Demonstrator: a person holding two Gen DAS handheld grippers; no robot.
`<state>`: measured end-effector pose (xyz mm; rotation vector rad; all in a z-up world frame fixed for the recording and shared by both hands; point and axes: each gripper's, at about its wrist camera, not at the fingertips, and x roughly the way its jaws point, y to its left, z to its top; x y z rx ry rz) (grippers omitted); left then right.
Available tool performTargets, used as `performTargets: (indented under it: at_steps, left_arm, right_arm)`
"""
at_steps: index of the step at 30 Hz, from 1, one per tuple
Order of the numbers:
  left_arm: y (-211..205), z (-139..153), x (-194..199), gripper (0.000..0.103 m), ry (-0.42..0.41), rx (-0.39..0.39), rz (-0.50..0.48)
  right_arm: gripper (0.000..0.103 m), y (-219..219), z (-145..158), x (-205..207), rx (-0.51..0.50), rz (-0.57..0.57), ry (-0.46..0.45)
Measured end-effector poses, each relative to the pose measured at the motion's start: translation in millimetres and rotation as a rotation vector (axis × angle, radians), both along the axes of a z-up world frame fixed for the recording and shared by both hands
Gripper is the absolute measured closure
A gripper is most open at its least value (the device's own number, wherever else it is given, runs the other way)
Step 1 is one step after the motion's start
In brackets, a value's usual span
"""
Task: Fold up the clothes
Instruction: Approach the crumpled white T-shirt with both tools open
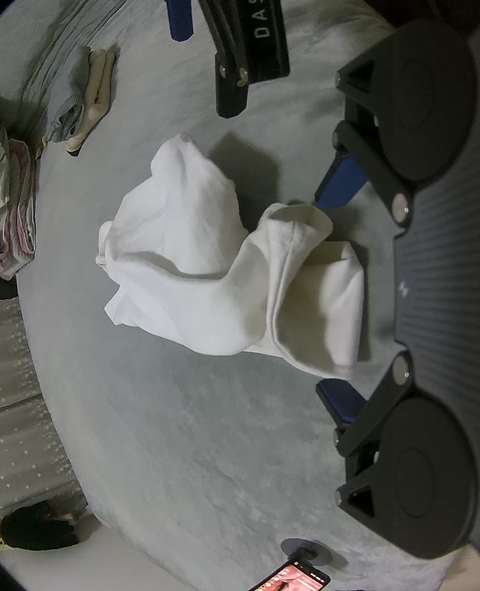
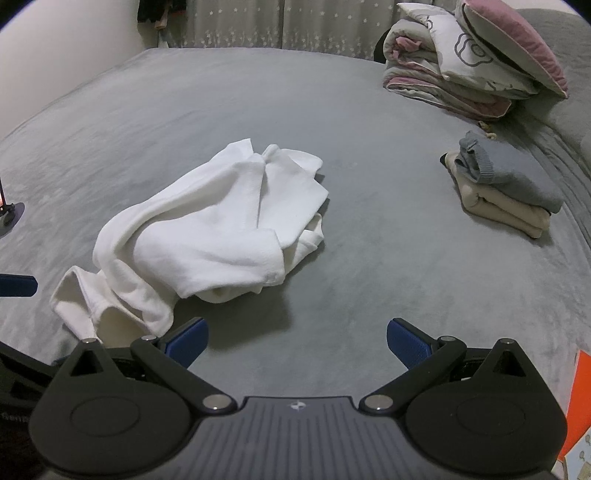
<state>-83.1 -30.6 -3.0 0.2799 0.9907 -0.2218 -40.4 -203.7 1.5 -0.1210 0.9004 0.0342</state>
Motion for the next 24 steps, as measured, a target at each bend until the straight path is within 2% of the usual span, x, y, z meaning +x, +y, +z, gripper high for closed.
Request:
performTargets:
  at_steps: [24]
  left_arm:
    - [0.8, 0.0, -0.7, 0.000, 0.002, -0.004, -0.006]
  right_arm:
    - [0.000, 3.7, -3.7, 3.8, -0.003, 0.006, 0.016]
